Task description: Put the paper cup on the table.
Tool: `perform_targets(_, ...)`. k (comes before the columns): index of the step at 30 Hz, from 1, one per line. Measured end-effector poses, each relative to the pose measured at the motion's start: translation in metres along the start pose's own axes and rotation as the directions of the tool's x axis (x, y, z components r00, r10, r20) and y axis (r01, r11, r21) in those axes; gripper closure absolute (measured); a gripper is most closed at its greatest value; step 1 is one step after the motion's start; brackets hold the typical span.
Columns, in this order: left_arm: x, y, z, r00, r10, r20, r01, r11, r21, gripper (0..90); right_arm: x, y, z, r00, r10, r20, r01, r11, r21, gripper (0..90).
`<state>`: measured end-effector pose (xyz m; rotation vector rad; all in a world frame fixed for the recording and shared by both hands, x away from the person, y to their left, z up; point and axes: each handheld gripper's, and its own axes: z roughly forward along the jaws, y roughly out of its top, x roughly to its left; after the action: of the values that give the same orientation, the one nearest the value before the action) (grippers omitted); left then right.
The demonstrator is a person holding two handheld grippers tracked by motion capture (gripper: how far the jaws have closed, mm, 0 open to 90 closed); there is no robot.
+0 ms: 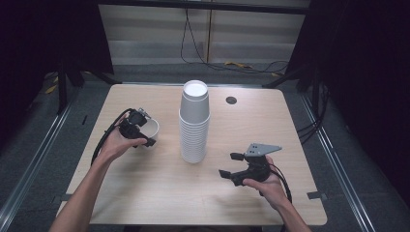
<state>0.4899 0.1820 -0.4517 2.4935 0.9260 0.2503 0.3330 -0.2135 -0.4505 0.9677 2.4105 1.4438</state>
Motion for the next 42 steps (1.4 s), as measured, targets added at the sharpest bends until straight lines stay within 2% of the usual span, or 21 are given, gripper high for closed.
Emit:
perform_targets(6,0.004,-0.003,0.000,0.9999,-0.013,0.011,0.013,0.9998,-0.015,13.9,0.000,-0.001,0.001,1.0000,-0.004,-0.003,0.004,1.000,0.006,17.7)
perform_targets(8,0.004,-0.005,0.001,0.9995,-0.028,0.017,0.029,0.9992,-0.026,14.2,0.000,-0.001,0.001,1.0000,-0.003,-0.002,0.003,1.000,0.006,17.7)
perform_targets(11,0.003,-0.007,0.002,0.9998,-0.018,0.000,0.018,0.9996,-0.022,14.8,0.000,-0.001,0.001,1.0000,0.000,-0.003,0.000,1.000,0.008,17.7)
perform_targets(12,0.002,-0.008,0.003,0.9996,-0.028,0.001,0.028,0.9992,-0.028,15.6,0.000,-0.001,0.001,1.0000,0.000,-0.003,0.000,1.000,0.008,17.7)
perform_targets(14,0.000,-0.010,0.004,0.9999,-0.008,-0.010,0.008,0.9996,-0.028,15.7,0.000,-0.001,0.001,1.0000,0.000,-0.004,0.000,1.000,0.011,17.7)
perform_targets(16,0.000,-0.012,0.005,0.9999,-0.004,-0.009,0.004,0.9998,-0.022,15.8,0.000,-0.001,0.002,1.0000,0.000,-0.005,0.000,1.000,0.012,17.7)
perform_targets(20,-0.002,-0.017,0.005,0.9996,-0.025,-0.011,0.024,0.9974,-0.067,16.0,0.000,-0.002,0.002,1.0000,-0.002,0.000,0.002,1.000,0.017,17.8)
perform_targets(25,-0.001,-0.023,0.004,0.9996,-0.025,-0.014,0.024,0.9970,-0.074,16.0,0.000,-0.002,0.002,1.0000,0.000,0.001,0.000,1.000,0.017,17.8)
perform_targets(29,-0.002,-0.028,0.000,0.9986,-0.053,-0.002,0.052,0.9917,-0.117,16.0,0.000,-0.002,0.002,1.0000,-0.001,0.003,0.001,1.000,0.017,17.8)
perform_targets(32,-0.002,-0.031,-0.003,0.9990,-0.039,-0.023,0.036,0.9930,-0.112,15.9,0.000,-0.002,0.002,1.0000,-0.003,0.004,0.003,1.000,0.015,17.8)
perform_targets(36,0.001,-0.037,-0.003,0.9981,-0.060,-0.012,0.058,0.9913,-0.118,15.9,0.000,-0.002,0.002,1.0000,-0.003,0.006,0.002,1.000,0.017,17.8)
perform_targets(37,0.001,-0.039,-0.004,0.9972,-0.075,-0.005,0.074,0.9897,-0.122,15.8,0.000,-0.002,0.001,1.0000,-0.001,0.005,0.001,1.000,0.017,17.8)
perform_targets(39,0.000,-0.041,-0.003,0.9957,-0.092,-0.011,0.090,0.9877,-0.128,16.0,-0.001,-0.002,0.001,1.0000,0.000,0.005,0.000,1.000,0.015,17.6)
perform_targets(40,-0.002,-0.042,-0.004,0.9958,-0.089,-0.023,0.085,0.9880,-0.129,16.0,-0.001,-0.002,0.002,1.0000,-0.001,0.001,0.001,1.000,0.012,17.5)
perform_targets(42,-0.004,-0.044,-0.005,0.9952,-0.097,-0.015,0.094,0.9848,-0.146,16.0,-0.001,-0.002,0.003,1.0000,0.000,0.000,0.000,1.000,0.013,17.4)
